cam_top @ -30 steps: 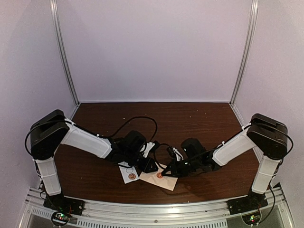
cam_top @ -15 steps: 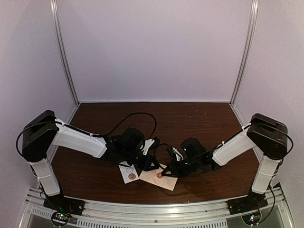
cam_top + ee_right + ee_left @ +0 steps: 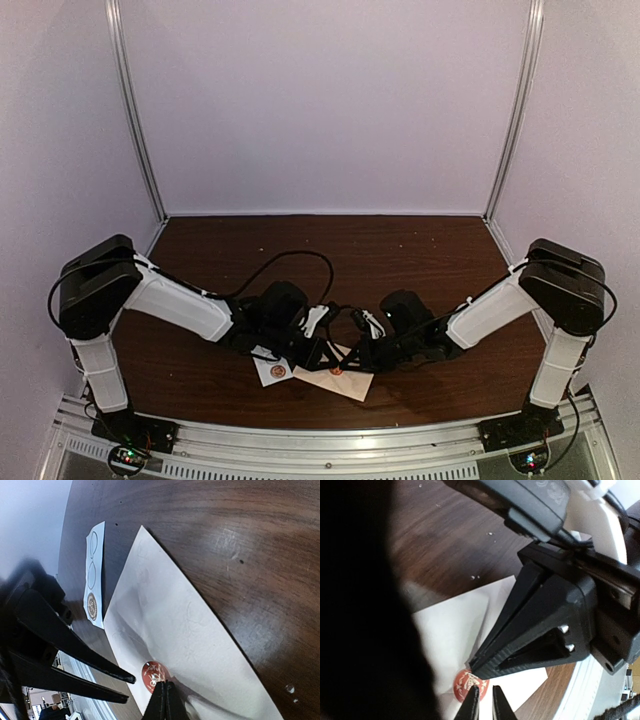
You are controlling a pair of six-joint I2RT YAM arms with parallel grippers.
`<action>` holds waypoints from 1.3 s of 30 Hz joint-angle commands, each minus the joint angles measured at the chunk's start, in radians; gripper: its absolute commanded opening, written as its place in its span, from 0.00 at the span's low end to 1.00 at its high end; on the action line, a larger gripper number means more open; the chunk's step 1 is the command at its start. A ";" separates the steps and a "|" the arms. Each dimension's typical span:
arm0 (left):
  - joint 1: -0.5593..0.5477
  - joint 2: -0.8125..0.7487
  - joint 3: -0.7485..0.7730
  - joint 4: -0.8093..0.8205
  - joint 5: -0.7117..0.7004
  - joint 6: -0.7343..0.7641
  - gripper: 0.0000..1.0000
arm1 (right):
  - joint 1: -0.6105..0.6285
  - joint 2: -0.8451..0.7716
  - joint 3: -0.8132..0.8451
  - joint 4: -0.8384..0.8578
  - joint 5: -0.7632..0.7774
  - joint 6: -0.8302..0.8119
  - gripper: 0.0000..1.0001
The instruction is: Place the letter into the envelope and seal it
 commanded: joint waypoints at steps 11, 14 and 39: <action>-0.007 0.096 -0.030 0.046 -0.042 0.019 0.11 | 0.005 0.010 0.005 -0.032 0.045 -0.008 0.00; -0.008 0.097 -0.046 0.027 -0.051 0.020 0.10 | 0.005 0.000 0.004 -0.034 0.055 -0.005 0.00; -0.008 0.033 -0.083 0.045 -0.057 -0.010 0.10 | -0.033 -0.331 -0.048 -0.140 0.164 -0.051 0.17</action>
